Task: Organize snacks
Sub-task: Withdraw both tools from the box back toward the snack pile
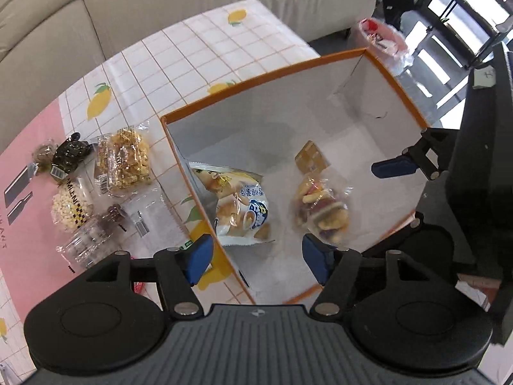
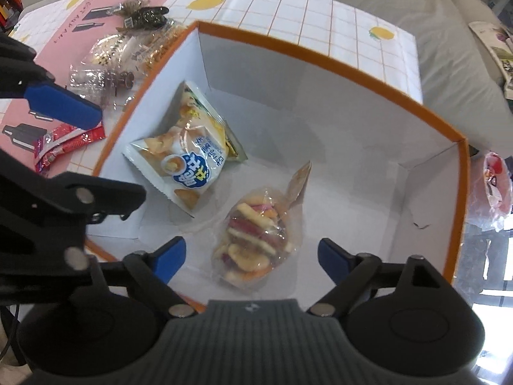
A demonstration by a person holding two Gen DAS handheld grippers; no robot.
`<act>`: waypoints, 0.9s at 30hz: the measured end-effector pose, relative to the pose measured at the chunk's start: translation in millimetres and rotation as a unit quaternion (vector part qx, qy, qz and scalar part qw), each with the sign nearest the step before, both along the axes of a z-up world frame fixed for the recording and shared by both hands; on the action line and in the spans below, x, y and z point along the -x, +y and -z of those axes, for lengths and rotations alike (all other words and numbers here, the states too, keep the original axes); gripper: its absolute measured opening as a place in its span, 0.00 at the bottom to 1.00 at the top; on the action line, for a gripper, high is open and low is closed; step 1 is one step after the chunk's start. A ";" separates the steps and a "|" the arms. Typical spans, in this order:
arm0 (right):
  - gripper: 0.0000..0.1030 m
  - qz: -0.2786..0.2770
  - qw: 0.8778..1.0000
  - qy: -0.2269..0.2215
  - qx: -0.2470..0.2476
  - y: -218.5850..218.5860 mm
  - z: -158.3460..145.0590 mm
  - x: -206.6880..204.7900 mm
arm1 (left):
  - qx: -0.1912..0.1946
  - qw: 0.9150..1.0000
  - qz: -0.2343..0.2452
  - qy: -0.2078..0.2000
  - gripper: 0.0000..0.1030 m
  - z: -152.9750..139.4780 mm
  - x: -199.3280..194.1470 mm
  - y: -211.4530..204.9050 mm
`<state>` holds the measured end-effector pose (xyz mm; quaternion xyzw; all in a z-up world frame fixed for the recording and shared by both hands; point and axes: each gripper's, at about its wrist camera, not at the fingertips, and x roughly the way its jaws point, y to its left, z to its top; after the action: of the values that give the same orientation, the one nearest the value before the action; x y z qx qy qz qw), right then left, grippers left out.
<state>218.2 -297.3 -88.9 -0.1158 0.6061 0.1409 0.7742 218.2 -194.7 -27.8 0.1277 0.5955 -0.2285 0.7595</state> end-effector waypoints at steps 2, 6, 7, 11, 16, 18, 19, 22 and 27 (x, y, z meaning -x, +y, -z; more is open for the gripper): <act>0.88 -0.001 1.000 -0.006 0.004 1.7 -10.6 6.6 | 0.005 1.000 0.001 -0.008 0.72 -9.7 6.9 6.4; 0.89 0.004 1.000 -0.021 0.008 6.3 -33.4 16.2 | 0.016 1.000 -0.001 -0.026 0.72 -28.2 22.6 21.4; 0.89 0.009 1.000 -0.025 0.006 6.9 -38.9 18.6 | 0.018 0.999 -0.001 -0.033 0.72 -32.1 26.4 24.9; 0.89 0.037 0.998 -0.041 -0.011 9.0 -58.8 28.3 | 0.022 0.998 -0.001 -0.067 0.72 -50.1 44.4 42.8; 0.89 0.080 0.992 -0.087 -0.031 17.5 -83.9 47.6 | 0.040 0.994 -0.019 -0.101 0.72 -67.8 62.9 71.1; 0.90 0.091 0.987 -0.123 -0.051 24.2 -92.6 60.0 | 0.042 0.991 -0.029 -0.123 0.72 -72.5 70.2 82.3; 0.90 0.094 0.984 -0.140 -0.059 27.8 -95.9 66.1 | 0.042 0.989 -0.034 -0.136 0.72 -74.6 74.3 88.4; 0.92 0.107 0.974 -0.184 -0.078 40.9 -100.3 82.2 | 0.052 0.983 -0.052 -0.167 0.72 -79.9 85.6 108.7; 0.92 0.149 0.957 -0.230 -0.099 67.2 -98.3 107.5 | 0.080 0.971 -0.085 -0.209 0.72 -78.2 105.7 144.6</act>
<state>110.7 -230.1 9.4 0.0234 0.4052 0.0526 0.9124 112.5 -50.1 50.4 0.0607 0.4123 -0.1785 0.8913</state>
